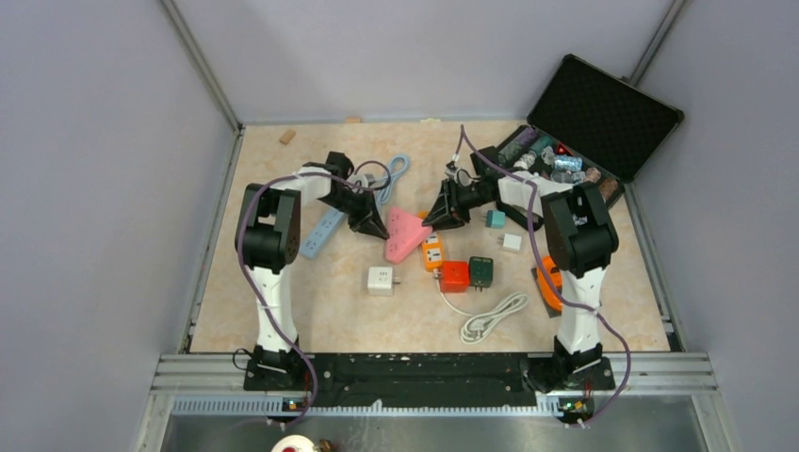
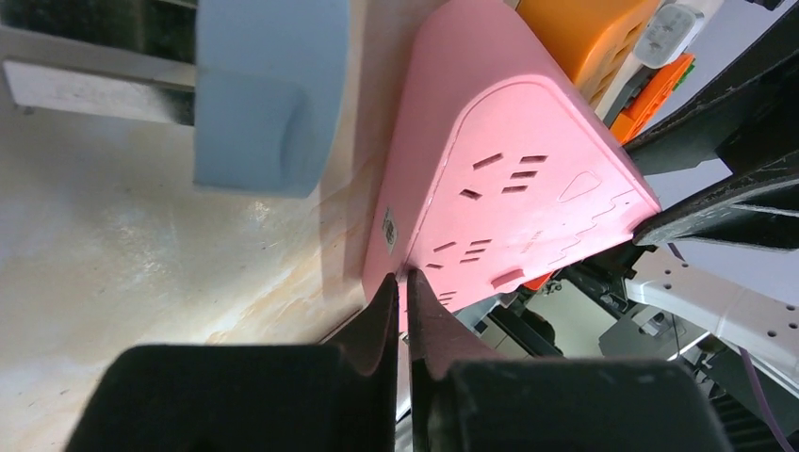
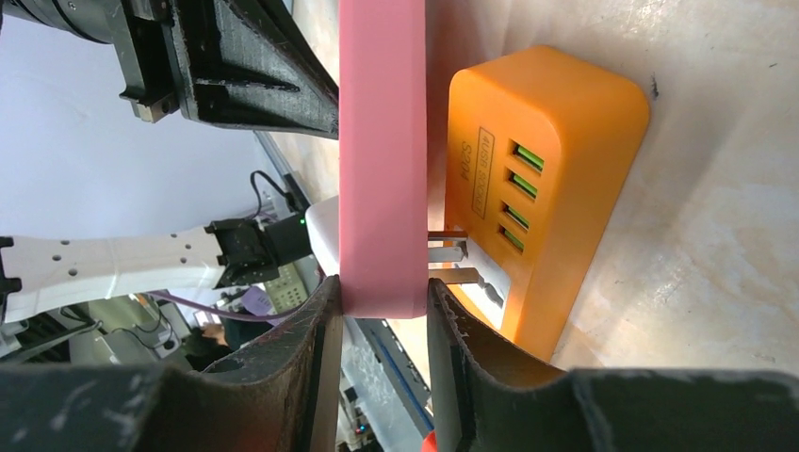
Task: Insert the plug
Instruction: Insert the plug into the socket.
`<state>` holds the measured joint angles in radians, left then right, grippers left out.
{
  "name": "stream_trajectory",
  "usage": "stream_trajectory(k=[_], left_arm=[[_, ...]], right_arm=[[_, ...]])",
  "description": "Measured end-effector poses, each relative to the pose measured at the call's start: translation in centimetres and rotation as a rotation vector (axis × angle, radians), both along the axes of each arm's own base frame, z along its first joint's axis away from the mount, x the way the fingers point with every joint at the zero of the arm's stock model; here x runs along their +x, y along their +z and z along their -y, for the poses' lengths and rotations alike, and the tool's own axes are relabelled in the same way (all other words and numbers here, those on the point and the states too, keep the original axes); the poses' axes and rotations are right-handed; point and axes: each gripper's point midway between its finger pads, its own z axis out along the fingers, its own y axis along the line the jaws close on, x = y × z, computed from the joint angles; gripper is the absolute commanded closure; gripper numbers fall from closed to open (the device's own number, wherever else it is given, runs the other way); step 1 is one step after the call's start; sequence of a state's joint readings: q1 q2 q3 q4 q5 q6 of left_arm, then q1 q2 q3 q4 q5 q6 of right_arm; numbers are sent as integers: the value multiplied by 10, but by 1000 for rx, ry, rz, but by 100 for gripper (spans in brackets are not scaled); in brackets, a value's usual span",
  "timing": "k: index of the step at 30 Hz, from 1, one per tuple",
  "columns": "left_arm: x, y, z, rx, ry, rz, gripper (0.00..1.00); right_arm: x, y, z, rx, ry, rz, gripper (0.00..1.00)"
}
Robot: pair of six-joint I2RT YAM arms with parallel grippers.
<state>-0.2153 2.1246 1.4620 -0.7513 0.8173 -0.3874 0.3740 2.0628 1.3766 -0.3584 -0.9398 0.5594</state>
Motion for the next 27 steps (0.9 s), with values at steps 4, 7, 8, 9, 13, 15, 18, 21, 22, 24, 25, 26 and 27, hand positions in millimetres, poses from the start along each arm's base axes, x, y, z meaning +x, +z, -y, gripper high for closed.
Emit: stream_trajectory(k=[4,7,8,9,13,15,18,21,22,24,25,26,27], left_arm=[[1,1,3,-5,2,15,61],[2,5,9,-30,-4,43,49],[2,5,10,-36,-2,50,45],[1,6,11,-46,0,57,40],[-2,7,15,-104,16,58,25],[-3,8,16,-122,19,58,2],[-6,9,16,-147,25,48,1],[-7,10,13,-154,31,53,1],[-9,10,12,-155,32,52,1],[-11,9,9,-162,40,52,1],[-12,10,8,-170,42,54,1],[-13,10,8,-180,42,55,1],[-14,10,8,-191,44,58,1]], right_arm=[[-2,0,0,-2,9,5,98],[-5,-1,-2,-1,24,11,98],[-7,-1,-3,-2,30,12,98],[-9,-1,-3,-4,36,13,98],[-16,-3,-4,-11,61,14,99],[-20,-3,-4,-19,74,19,99],[-23,-4,-3,-31,85,24,99],[-25,-4,-1,-43,93,31,100],[-26,-4,0,-47,95,35,100],[-27,-5,1,-55,99,40,100],[-27,-5,1,-59,100,43,100],[-28,-5,2,-62,101,44,100],[-29,-5,3,-67,101,44,100]])
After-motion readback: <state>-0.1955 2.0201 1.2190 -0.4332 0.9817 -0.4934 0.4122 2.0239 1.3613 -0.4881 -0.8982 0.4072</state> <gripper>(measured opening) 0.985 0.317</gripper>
